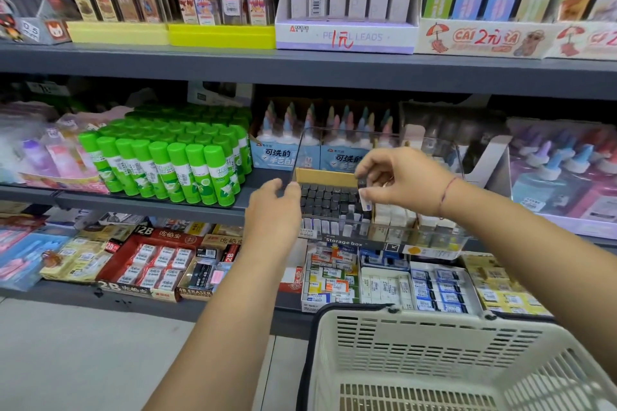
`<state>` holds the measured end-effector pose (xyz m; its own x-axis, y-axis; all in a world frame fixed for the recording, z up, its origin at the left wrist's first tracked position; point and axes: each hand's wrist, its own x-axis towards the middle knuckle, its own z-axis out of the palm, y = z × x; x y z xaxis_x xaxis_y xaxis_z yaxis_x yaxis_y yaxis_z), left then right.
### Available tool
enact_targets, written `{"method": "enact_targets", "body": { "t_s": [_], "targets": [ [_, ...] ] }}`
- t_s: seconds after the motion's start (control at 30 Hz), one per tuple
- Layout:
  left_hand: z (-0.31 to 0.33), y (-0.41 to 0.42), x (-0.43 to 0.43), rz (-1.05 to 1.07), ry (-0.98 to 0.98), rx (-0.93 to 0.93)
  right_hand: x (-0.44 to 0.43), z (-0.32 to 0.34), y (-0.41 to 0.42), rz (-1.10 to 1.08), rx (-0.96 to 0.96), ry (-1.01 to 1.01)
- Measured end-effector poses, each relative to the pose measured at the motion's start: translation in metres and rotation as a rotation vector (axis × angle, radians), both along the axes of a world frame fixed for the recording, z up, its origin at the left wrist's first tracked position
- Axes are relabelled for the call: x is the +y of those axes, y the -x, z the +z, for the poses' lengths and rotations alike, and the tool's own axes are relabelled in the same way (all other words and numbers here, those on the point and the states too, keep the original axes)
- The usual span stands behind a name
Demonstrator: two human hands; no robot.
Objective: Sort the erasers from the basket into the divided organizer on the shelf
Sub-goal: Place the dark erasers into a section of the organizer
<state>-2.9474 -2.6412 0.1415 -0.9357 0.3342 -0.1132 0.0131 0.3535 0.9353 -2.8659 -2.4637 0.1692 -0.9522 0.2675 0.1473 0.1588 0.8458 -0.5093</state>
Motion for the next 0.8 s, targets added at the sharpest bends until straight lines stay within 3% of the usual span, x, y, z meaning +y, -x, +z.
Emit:
{"method": "enact_targets", "body": {
  "t_s": [0.13, 0.3, 0.57, 0.8],
  "targets": [
    [-0.003, -0.004, 0.004, -0.099, 0.049, -0.204, -0.001, -0.011, 0.001, 0.015, -0.086, -0.033],
    [-0.005, -0.005, 0.007, -0.113, 0.027, -0.280, -0.005, -0.012, 0.005, 0.009, -0.082, -0.044],
    [-0.007, -0.005, 0.006, -0.104, 0.010, -0.273, -0.004, -0.014, 0.005, -0.007, -0.164, -0.060],
    [-0.008, -0.004, 0.006, -0.103, 0.010, -0.255, -0.014, -0.030, 0.008, -0.089, -0.104, -0.128]
  ]
}}
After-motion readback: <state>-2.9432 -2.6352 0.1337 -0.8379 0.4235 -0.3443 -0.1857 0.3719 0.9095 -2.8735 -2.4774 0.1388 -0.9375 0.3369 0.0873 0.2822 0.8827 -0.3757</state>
